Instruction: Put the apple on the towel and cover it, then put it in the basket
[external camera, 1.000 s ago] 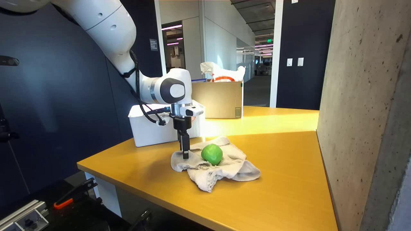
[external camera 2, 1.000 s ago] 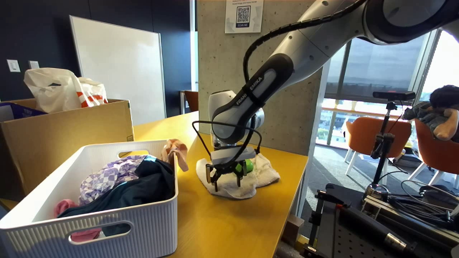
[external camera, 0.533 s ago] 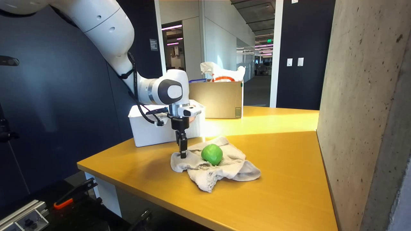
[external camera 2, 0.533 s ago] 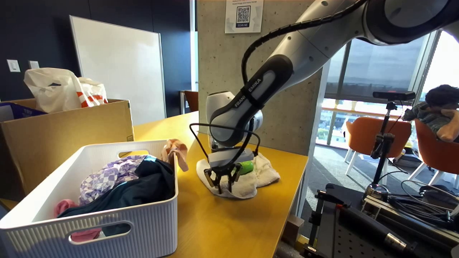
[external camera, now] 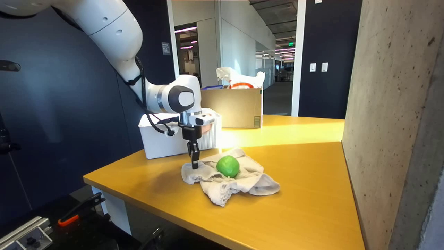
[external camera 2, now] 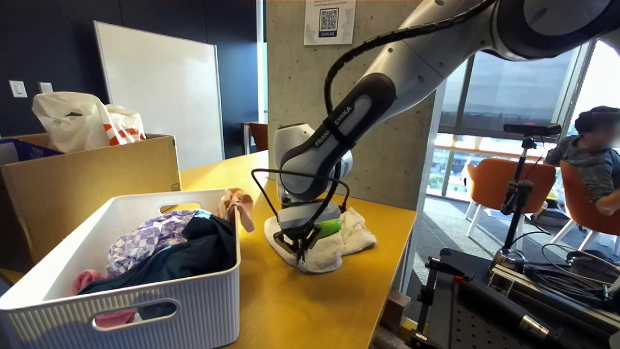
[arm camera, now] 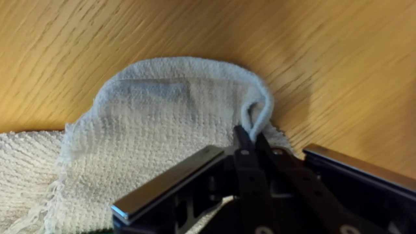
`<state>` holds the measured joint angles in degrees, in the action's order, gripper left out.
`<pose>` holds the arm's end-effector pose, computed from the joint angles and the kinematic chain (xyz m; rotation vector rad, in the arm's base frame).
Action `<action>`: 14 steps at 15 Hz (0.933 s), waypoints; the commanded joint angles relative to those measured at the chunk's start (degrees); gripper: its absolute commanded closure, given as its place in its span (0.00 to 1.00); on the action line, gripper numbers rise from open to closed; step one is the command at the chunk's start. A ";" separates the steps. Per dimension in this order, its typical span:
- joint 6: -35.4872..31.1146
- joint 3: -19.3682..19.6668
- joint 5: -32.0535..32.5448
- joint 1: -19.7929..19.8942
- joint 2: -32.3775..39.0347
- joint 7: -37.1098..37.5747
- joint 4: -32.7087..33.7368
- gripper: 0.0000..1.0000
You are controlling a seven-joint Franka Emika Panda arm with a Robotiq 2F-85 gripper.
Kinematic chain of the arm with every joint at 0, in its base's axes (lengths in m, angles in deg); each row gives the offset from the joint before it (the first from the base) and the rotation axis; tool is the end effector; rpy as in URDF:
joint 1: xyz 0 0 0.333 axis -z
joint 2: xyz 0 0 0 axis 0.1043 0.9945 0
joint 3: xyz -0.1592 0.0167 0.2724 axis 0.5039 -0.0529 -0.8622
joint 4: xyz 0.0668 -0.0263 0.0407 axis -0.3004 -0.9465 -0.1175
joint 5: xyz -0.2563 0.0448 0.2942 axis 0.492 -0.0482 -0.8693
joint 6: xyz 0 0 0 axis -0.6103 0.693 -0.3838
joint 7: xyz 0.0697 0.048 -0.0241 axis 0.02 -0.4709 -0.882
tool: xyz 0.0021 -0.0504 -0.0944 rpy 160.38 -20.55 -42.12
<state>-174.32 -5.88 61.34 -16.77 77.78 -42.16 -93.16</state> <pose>0.6724 0.0472 0.1291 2.8913 -1.0101 -0.0521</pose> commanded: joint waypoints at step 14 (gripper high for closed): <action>-5.62 2.38 5.34 -4.84 -6.40 5.22 -7.69 0.99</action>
<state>-177.76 -4.62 65.41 -21.19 74.87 -38.97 -97.26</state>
